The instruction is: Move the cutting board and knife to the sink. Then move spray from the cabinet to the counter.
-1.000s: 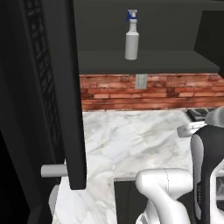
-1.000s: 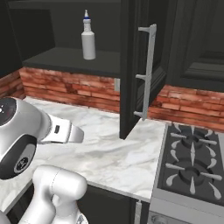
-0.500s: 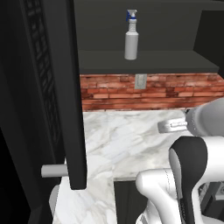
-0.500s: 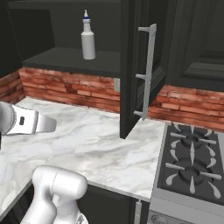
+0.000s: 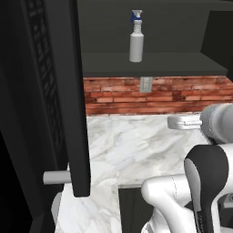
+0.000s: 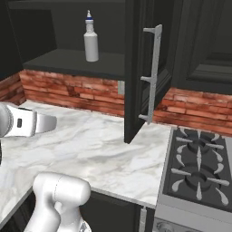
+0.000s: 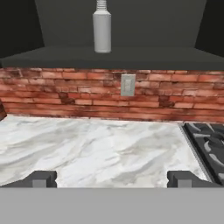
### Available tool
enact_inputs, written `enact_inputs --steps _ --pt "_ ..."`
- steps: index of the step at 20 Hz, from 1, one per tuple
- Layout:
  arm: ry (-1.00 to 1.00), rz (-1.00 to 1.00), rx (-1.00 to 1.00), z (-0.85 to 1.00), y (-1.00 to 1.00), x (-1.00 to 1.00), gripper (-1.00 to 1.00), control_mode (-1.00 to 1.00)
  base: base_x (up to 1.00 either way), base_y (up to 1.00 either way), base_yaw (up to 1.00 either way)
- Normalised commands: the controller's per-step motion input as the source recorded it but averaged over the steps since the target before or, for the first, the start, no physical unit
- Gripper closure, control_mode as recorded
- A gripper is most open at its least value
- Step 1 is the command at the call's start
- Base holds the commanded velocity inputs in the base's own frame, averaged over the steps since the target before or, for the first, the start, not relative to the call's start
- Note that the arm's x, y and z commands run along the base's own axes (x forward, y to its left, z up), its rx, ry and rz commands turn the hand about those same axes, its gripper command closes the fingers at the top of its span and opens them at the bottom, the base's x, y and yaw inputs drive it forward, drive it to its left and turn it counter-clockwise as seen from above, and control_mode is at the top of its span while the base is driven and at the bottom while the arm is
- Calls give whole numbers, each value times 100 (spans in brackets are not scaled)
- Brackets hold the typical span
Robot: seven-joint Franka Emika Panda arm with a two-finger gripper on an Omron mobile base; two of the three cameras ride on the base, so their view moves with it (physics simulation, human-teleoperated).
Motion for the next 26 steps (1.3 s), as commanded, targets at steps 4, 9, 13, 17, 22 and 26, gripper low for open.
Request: enact_inputs --steps 4,9,13,17,22,26 --pt "-13 3 6 29 0 0 -100 -100 0 0 0" --pt "-9 6 9 34 0 0 -100 -100 0 0 0" --pt "-12 11 13 43 0 0 -100 -100 0 0 0" --pt "-3 9 7 33 0 0 -100 -100 0 0 0" --pt "-8 1 -1 16 4 0 -100 -100 0 0 0" --pt "-20 0 -8 2 18 0 -100 -100 0 0 0"
